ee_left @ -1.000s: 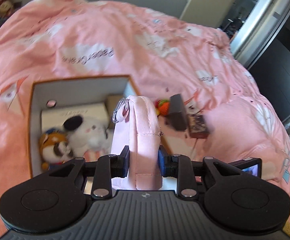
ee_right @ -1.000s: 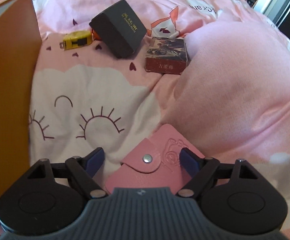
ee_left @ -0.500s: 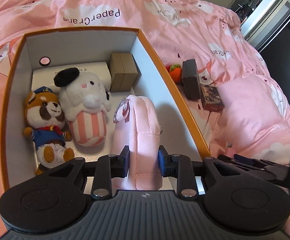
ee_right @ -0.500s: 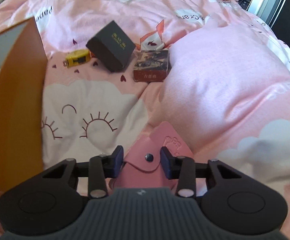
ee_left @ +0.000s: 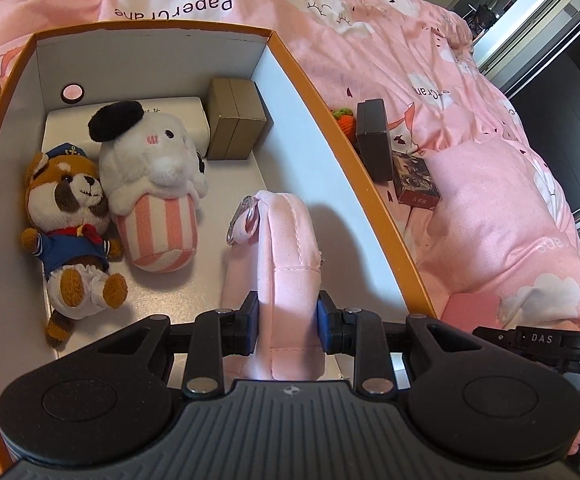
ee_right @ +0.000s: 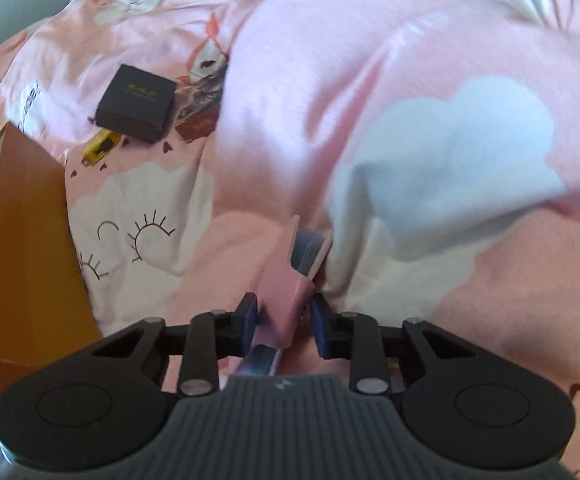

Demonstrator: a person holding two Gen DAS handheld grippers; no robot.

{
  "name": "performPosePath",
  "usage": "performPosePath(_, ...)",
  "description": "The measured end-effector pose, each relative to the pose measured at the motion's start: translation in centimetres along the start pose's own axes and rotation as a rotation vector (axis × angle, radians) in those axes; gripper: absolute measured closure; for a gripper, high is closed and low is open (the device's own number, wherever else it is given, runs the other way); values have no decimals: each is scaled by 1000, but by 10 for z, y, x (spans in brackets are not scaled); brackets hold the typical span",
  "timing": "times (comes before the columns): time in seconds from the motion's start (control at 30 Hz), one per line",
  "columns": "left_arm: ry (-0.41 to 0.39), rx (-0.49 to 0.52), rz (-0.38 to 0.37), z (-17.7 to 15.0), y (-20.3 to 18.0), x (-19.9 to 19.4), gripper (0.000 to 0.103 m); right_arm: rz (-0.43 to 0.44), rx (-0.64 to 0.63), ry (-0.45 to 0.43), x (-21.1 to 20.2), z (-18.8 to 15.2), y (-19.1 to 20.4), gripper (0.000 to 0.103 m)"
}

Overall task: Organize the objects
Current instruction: 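Carry the pink pouch and pink wallet over the orange box with both grippers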

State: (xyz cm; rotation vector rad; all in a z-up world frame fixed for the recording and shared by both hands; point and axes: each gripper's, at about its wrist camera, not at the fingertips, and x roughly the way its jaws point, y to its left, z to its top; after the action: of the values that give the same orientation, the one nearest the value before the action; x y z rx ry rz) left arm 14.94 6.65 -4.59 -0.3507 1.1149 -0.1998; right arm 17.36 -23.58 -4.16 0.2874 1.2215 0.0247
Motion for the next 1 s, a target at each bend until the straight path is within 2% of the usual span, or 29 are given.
performPosePath(0.17,-11,-28,-16,0,5,0,71,11,-3,-12,5,1,2,76)
performPosePath(0.3,-40,-69,-33,4,11,-5,71,47,-52,-53,-13,3,10,78)
performPosePath(0.47,-99,-121,-94,19,14,-23,71,174,-192,-156,-61,18,46,80)
performPosePath(0.67,-139,-189,-85,41,21,-32,71,371,-358,-271,-105,34,113,81)
performPosePath(0.77,-155,-230,-91,45,26,-30,71,438,-417,-266,-102,37,152,81)
performPosePath(0.83,-159,-245,-84,48,30,-25,71,451,-448,-250,-90,37,178,81)
performPosePath(1.0,-141,-293,-79,56,42,-6,71,388,-505,-195,-37,40,229,81)
